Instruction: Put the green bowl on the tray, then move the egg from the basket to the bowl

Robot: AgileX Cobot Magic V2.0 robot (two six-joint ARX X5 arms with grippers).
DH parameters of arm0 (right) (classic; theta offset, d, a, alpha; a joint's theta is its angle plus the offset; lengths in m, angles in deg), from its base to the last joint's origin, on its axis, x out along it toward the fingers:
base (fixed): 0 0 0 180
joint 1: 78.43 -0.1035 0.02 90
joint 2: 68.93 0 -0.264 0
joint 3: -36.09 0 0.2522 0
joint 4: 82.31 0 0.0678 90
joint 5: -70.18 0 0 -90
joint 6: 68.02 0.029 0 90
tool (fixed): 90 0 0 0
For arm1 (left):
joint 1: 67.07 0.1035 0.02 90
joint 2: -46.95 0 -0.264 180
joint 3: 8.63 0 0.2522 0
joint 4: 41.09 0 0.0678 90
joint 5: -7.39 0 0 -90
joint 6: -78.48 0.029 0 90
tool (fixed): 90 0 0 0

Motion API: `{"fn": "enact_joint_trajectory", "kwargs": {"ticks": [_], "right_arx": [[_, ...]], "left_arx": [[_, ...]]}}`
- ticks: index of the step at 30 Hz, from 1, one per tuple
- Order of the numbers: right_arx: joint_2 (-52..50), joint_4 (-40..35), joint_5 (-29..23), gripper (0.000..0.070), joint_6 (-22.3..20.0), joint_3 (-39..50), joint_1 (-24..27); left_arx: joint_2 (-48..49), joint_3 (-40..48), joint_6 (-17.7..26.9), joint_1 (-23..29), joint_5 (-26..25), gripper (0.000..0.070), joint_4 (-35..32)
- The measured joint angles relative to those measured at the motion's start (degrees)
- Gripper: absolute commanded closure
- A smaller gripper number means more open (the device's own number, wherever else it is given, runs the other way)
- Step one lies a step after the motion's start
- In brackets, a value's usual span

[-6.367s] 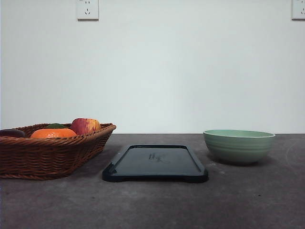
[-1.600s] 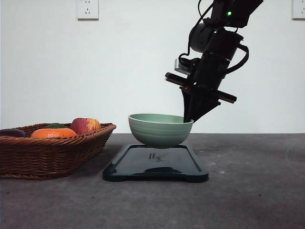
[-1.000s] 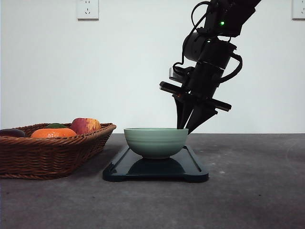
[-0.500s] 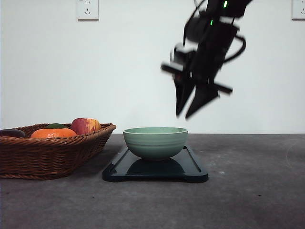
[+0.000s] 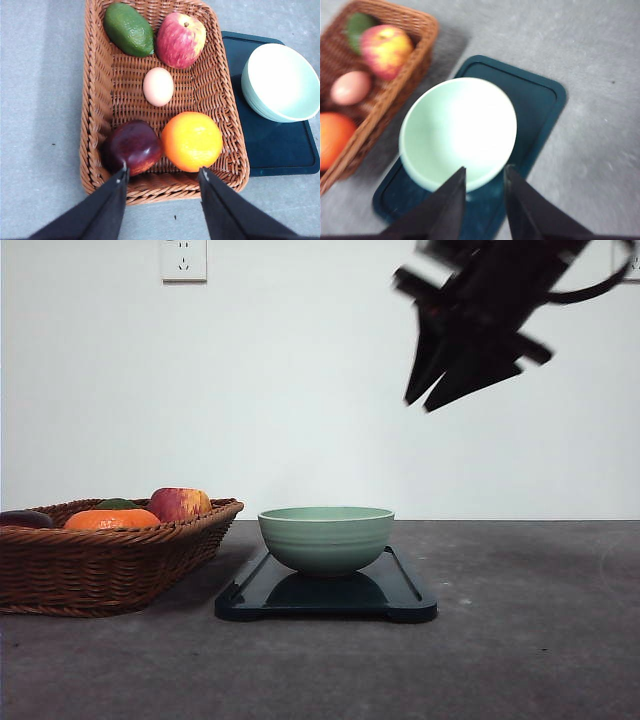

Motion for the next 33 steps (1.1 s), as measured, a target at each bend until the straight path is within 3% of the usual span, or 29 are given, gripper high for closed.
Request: {"fn": "enact_joint_trajectory", "kwargs": {"ticks": [14,20,23,33], "right_arx": [[-19.9,-1.8,-1.4,0.0554,-1.6,22.5,0.0],[-20.2,-1.2,-1.4,0.0554,-1.6,24.4,0.0],[-20.2,-2.8,-1.4,0.0554,-1.6,24.4,0.0],[-20.2,-5.0,-1.5,0.0554,-1.6,24.4,0.0]], "left_arx": [[-0.9,-0.5,0.0,-1.4,0.0,0.0420,3.1],[-7.7,-4.1,0.7,-5.0,0.0,0.0414,5.8],[-12.3,-7.3,1.4,-6.6,0.4,0.0346,6.1],[-29.7,-19.8,4.1,-8.4,3.4,0.0349,5.8]]}}
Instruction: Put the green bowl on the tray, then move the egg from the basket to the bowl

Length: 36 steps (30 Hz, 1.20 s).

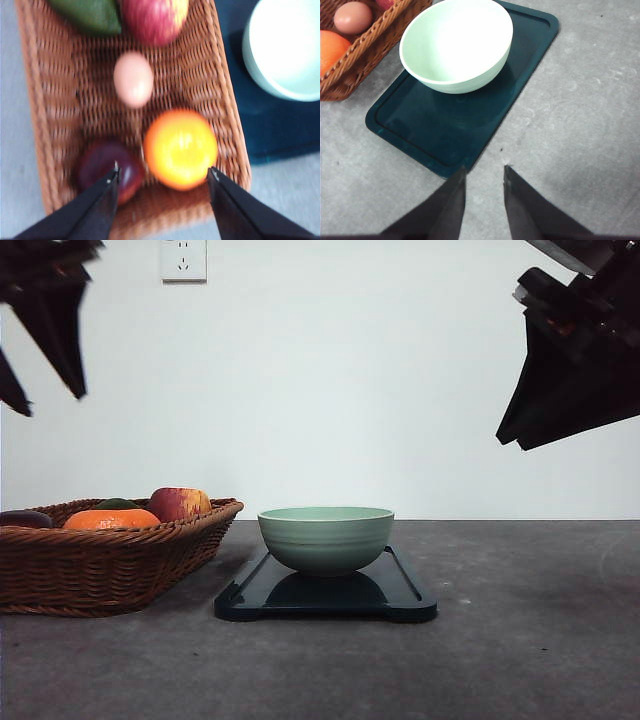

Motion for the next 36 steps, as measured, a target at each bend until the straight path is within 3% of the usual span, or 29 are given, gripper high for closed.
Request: {"fn": "enact_joint_trajectory", "kwargs": {"ticks": [10,14,36], "right_arx": [[0.0,-0.1,0.0,0.0554,0.2,0.0,0.0],[0.0,-0.1,0.0,0.0554,0.2,0.0,0.0],[0.0,-0.1,0.0,0.0554,0.6,0.0,0.0]], "left_arx": [[-13.3,-5.1,2.0,0.0,0.2,0.0347,-5.4],[-16.5,-5.1,2.8,0.0,3.5,0.0347,-8.4],[-25.9,-5.2,3.4,-0.5,5.1,0.0336,-13.6]]}}
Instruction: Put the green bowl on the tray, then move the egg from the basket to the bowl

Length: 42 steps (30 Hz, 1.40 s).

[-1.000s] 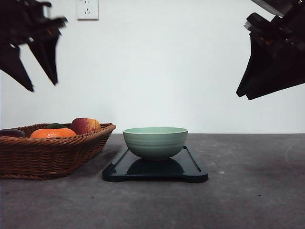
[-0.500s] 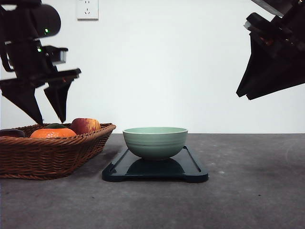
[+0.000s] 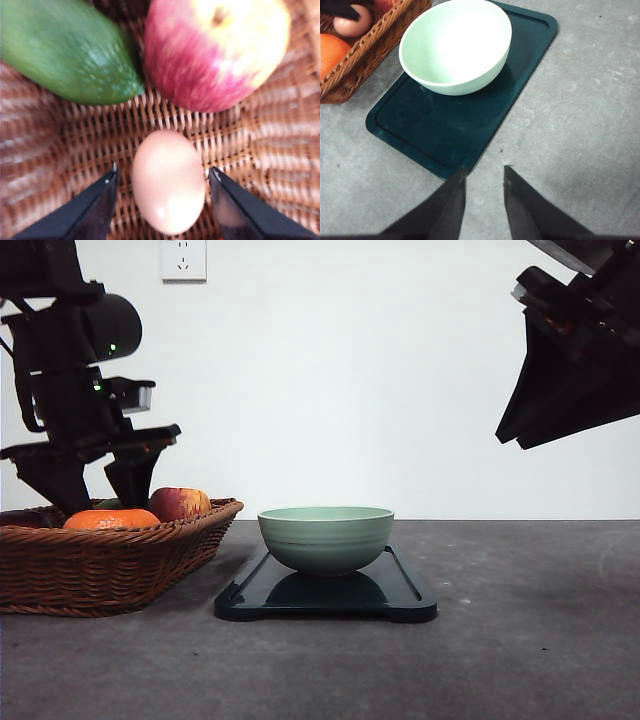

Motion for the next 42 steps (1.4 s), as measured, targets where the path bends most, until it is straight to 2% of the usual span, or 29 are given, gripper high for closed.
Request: {"fn": "enact_joint_trajectory", "kwargs": {"ticks": [16,17,20,35,42], "right_arx": [[0.0,0.0,0.0,0.0554,0.0,0.0,0.0],[0.0,0.0,0.0,0.0554,0.0,0.0,0.0],[0.0,0.0,0.0,0.0554,0.0,0.0,0.0],[0.0,0.0,0.0,0.0554,0.0,0.0,0.0],[0.0,0.0,0.0,0.0554,0.0,0.0,0.0]], "left_arx": [[-2.0,0.0,0.0,-0.1,0.0,0.0360,-1.3],[-2.0,0.0,0.0,-0.1,0.0,0.0369,-1.2],[-2.0,0.0,0.0,-0.1,0.0,0.0482,-1.2],[-1.6,-0.5,-1.0,-0.1,-0.3,0.0477,0.7],[5.7,-0.5,-2.5,-0.1,-0.7,0.0477,3.1]]}}
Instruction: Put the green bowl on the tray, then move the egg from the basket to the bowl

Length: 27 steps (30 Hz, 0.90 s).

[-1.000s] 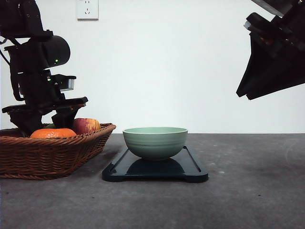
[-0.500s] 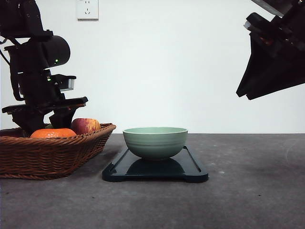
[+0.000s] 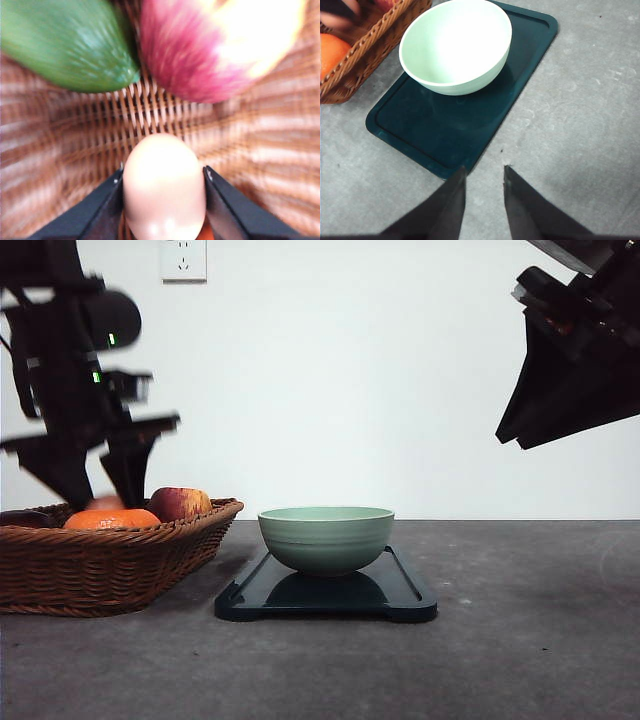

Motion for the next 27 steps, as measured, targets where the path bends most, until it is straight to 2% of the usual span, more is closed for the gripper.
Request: {"fn": "enact_joint_trajectory", "kwargs": {"ticks": [5,7,14,20,27], "right_arx": [[0.0,0.0,0.0,0.0554,0.0,0.0,0.0],[0.0,0.0,0.0,0.0554,0.0,0.0,0.0],[0.0,-0.7,0.0,0.0554,0.0,0.0,0.0],[0.0,-0.7,0.0,0.0554,0.0,0.0,0.0],[0.0,-0.8,0.0,0.0554,0.0,0.0,0.0]], "left_arx": [[7.9,0.0,-0.1,0.0,-0.3,0.0478,1.0],[10.6,0.0,-0.1,0.0,-2.2,0.0478,0.5],[15.3,-0.2,-2.4,-0.4,-18.5,0.0477,-6.6],[14.0,-0.2,-5.4,-4.2,-18.8,0.0476,-12.2],[11.8,-0.2,-5.7,-11.0,-11.6,0.0476,-17.3]]}}
